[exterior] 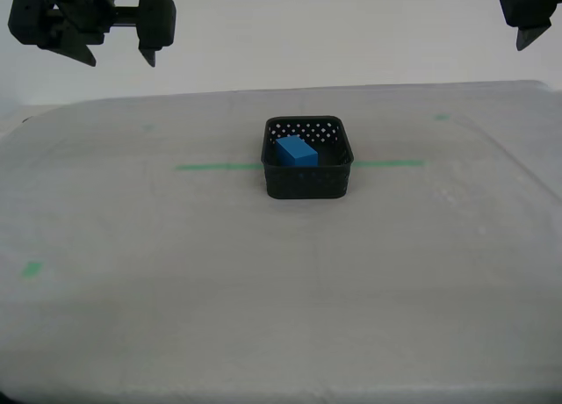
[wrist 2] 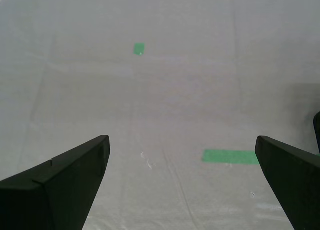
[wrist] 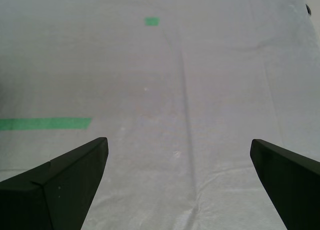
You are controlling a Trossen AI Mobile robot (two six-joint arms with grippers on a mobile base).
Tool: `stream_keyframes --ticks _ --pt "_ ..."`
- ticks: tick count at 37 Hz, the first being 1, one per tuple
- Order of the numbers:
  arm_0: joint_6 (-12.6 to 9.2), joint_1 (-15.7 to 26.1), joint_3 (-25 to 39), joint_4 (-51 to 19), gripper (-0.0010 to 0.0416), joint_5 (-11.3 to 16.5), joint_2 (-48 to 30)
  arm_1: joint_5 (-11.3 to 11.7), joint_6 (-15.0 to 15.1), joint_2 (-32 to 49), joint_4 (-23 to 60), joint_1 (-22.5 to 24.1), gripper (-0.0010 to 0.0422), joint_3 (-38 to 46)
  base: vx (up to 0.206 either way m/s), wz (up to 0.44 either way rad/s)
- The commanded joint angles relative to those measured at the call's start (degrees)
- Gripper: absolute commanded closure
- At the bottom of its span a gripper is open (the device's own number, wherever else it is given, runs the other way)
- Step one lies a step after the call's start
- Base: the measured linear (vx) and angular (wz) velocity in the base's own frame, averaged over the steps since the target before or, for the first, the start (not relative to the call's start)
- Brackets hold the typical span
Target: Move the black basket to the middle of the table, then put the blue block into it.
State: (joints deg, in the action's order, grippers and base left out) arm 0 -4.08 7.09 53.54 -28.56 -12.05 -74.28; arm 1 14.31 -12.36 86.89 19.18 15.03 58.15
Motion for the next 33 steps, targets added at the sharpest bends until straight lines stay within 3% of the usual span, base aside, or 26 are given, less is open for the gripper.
stream_keyframes --ticks 1,33 --pt "0.0 0.0 0.0 0.0 0.0007 -0.1 0.0 0.2 0.0 0.0 0.0 0.0 0.0012 0.0 0.000 0.000" --pt "0.0 0.0 0.0 0.0 0.0007 -0.1 0.0 0.2 0.0 0.0 -0.1 0.0 0.0012 0.0 0.000 0.000"
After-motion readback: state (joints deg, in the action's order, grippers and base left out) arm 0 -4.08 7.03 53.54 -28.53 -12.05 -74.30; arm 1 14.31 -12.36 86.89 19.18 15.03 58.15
